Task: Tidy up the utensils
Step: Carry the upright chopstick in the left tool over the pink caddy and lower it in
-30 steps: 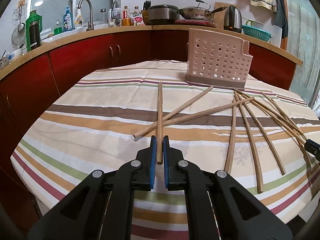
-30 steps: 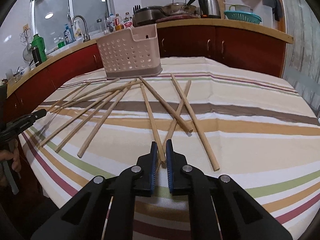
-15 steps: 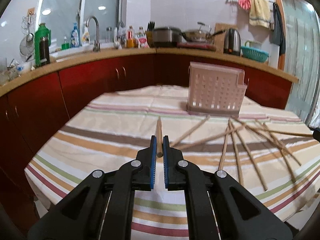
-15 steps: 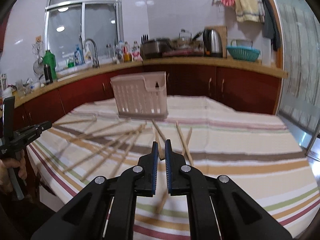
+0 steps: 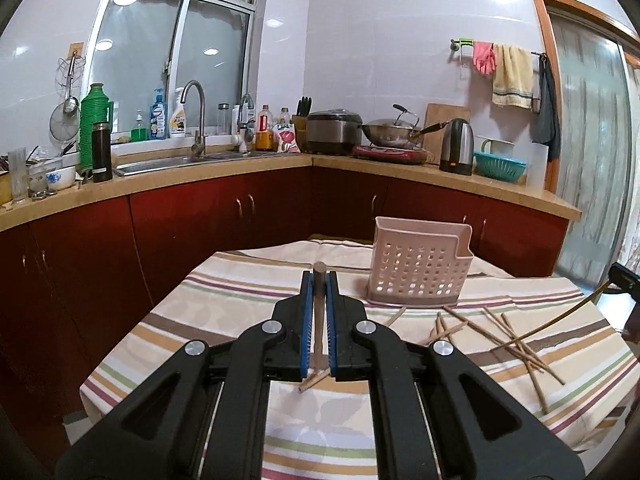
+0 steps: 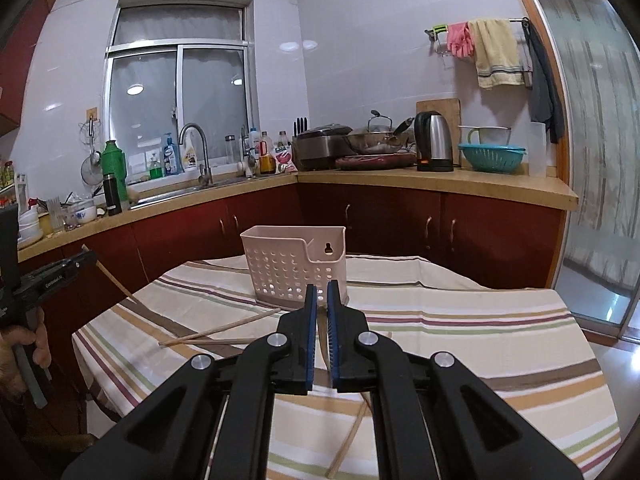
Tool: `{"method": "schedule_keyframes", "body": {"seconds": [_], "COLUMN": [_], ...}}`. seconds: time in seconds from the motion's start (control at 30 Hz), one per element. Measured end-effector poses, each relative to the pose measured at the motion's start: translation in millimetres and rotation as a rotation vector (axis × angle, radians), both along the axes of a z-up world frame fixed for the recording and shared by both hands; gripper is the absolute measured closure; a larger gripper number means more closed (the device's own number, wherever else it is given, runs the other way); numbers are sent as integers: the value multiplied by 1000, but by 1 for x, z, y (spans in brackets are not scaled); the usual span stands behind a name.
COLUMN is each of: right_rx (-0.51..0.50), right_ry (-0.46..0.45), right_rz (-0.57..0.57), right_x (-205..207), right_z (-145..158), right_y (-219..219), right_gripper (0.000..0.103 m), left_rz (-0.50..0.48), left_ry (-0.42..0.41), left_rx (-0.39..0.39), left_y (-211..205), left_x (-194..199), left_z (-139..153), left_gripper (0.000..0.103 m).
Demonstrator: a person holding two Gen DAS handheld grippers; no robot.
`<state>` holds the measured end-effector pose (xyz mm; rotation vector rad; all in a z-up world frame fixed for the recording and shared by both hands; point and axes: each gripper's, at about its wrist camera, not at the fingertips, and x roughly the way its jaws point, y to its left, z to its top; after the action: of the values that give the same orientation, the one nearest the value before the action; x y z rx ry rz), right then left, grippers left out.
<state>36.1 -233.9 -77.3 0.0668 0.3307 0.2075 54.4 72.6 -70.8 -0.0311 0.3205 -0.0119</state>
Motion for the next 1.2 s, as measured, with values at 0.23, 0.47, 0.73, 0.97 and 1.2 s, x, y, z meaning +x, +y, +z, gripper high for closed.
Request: {"method": "schedule_keyframes", "body": {"seconds": [0.23, 0.47, 0.73, 0.97, 1.2], "right_rx": [5, 23, 29, 24, 43], "right_ry": [-25, -21, -16, -28, -63], "right_rz": [2, 0, -13, 10, 54], "right_x": [22, 54, 67, 71, 101], "right_z": [8, 12, 11, 32, 79], "right_y": [3, 4, 7, 9, 8], "right_gripper": [97, 97, 97, 97, 97], "left_rz": [-12, -22, -35, -95, -195], "left_ry": [-7, -7, -11, -7, -60], "left_rx": [10, 12, 42, -17, -36], "left_y": [-1, 0, -4, -1, -18], "left_x": [20, 45, 72, 92, 118], "left_z": [6, 12, 15, 29, 80], "left_gripper": [96, 96, 96, 96, 96]}}
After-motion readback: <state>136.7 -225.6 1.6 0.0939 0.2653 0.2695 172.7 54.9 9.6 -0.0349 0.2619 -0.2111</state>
